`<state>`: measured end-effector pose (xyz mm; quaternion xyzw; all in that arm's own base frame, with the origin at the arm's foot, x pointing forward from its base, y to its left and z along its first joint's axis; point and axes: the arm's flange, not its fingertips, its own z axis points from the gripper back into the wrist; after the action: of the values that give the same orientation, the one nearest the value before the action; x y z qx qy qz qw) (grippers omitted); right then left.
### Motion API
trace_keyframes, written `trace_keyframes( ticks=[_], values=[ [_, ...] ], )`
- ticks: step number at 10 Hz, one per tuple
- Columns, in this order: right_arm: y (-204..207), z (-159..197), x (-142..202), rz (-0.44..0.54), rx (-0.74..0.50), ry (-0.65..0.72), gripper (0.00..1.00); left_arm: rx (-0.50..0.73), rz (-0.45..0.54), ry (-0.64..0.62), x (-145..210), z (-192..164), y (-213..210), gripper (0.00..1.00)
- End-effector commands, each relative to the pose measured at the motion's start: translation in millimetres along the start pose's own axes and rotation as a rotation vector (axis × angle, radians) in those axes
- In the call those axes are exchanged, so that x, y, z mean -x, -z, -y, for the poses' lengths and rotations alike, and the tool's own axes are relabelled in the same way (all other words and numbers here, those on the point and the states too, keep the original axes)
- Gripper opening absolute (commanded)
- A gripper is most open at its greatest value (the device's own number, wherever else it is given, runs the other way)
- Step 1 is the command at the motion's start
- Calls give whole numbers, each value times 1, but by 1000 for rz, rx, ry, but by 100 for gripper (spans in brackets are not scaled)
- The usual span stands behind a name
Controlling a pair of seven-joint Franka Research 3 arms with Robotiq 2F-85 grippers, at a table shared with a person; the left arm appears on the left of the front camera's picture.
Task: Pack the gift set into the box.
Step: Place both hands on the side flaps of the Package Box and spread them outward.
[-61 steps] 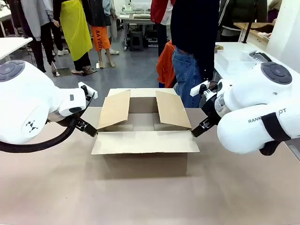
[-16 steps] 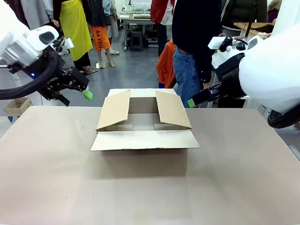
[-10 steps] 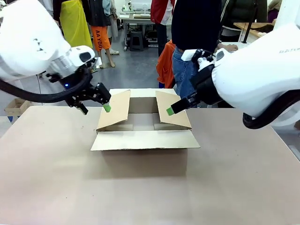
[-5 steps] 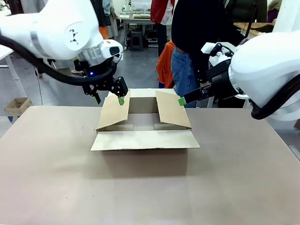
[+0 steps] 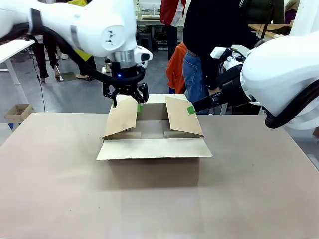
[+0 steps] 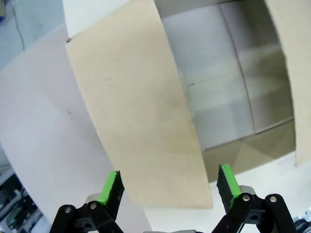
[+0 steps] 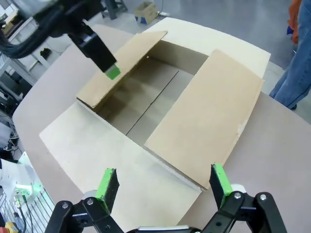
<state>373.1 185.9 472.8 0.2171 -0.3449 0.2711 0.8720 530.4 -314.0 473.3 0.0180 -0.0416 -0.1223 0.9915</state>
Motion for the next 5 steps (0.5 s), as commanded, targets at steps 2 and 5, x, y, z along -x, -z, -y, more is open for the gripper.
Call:
trace_keyframes(
  ticks=[2,5],
  values=[
    [-3,-1,-3,-8,7,-3,100,-123,-80,-113,-37,32,21,100],
    [-3,-1,-3,-8,7,-3,100,-243,-2,-261,-33,31,46,100]
  ],
)
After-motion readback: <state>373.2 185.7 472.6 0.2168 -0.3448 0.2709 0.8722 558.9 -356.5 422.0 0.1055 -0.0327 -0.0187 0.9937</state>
